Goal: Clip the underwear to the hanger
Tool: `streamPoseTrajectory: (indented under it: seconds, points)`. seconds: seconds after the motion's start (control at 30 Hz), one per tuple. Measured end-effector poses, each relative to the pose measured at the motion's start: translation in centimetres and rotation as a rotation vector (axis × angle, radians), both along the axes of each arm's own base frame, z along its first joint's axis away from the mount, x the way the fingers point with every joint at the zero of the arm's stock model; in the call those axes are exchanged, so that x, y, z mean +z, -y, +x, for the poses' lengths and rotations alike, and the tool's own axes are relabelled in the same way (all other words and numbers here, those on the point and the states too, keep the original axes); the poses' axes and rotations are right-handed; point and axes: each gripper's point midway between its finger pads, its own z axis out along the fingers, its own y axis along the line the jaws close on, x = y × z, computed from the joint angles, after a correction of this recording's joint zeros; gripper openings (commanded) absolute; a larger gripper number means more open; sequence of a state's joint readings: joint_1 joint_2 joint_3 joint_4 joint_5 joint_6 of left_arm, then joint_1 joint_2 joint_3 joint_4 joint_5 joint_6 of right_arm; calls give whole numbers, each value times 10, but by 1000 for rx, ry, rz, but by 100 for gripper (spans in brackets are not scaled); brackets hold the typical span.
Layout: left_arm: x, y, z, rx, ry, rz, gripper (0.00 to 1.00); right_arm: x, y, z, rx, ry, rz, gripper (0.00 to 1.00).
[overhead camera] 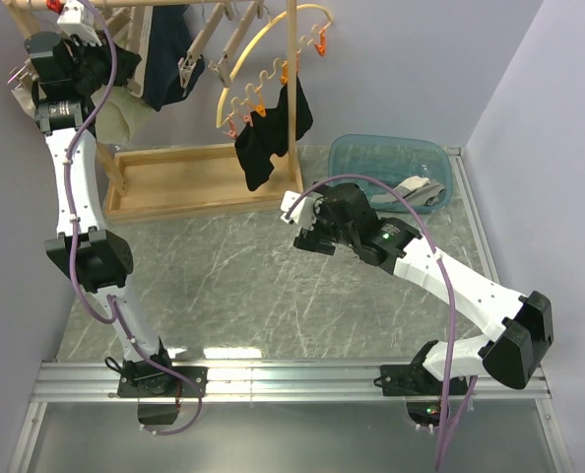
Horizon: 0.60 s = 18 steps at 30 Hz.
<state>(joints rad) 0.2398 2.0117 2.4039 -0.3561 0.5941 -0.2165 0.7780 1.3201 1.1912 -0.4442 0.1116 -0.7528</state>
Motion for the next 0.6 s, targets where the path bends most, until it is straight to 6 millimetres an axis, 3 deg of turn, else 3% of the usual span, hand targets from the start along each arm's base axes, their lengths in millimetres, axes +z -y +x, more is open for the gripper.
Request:
streamPoseTrajectory:
  seconds: [0.03, 0.13, 0.27, 0.4, 0.5, 0.57, 0.6]
  points:
    - [0, 0, 0, 0, 0, 2, 39, 0, 0, 0, -1, -2, -1, 99]
    - [-6, -1, 1, 4, -11, 2, 51, -2, 1, -1, -2, -9, -2, 99]
    - [-23, -1, -6, 8, -73, -4, 61, -4, 2, -4, -7, -27, -1, 100]
    - [-26, -1, -19, 21, -104, -11, 69, -4, 3, -6, -13, -39, 6, 100]
    - [-11, -2, -36, 31, -88, -7, 72, -2, 5, -9, -20, -44, 16, 100]
    - [6, -1, -50, 40, -56, 2, 79, 2, 7, -12, -26, -44, 30, 100]
    - [18, 0, -60, 42, -34, 8, 87, 5, 8, -13, -29, -44, 42, 100]
